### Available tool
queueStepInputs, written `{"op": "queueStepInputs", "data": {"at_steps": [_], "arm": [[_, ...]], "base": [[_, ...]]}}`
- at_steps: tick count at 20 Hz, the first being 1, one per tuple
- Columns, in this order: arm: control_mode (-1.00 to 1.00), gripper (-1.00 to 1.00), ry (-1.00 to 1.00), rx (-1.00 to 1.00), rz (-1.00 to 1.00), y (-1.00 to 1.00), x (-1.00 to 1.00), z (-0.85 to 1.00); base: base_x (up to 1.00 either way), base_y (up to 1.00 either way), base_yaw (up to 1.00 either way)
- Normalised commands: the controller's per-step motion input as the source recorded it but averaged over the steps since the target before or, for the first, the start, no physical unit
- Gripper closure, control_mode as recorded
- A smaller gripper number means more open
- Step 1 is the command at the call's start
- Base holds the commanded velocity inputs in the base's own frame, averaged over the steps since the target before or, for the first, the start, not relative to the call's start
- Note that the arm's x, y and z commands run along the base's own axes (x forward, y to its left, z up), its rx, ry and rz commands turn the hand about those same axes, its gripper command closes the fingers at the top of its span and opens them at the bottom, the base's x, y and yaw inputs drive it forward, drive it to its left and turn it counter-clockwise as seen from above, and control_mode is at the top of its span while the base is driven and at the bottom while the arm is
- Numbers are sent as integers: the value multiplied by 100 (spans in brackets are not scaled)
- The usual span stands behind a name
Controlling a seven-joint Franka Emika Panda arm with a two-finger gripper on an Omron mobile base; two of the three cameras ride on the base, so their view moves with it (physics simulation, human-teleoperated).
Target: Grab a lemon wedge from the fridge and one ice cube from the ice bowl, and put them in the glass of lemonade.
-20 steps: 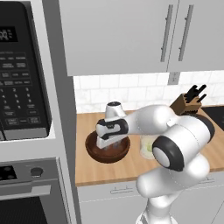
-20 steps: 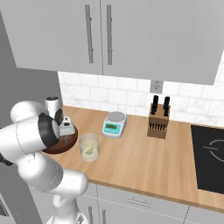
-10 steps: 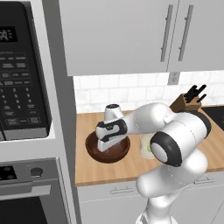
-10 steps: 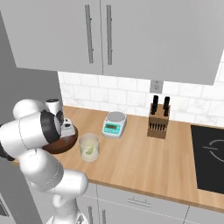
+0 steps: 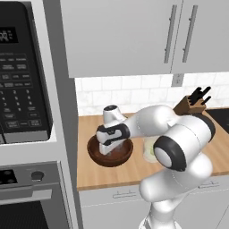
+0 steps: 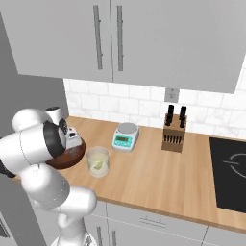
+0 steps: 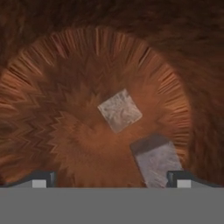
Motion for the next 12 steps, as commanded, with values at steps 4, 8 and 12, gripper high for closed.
{"op": "queueStepInputs", "data": {"at_steps": [4, 8, 12], "arm": [[-100, -100, -7, -5, 2, 0, 12, 0], [-100, -100, -21, -4, 4, 0, 3, -6], [-100, -100, -14, 0, 3, 0, 0, -25]], "base": [[0, 0, 0], [0, 0, 0], [0, 0, 0]]}}
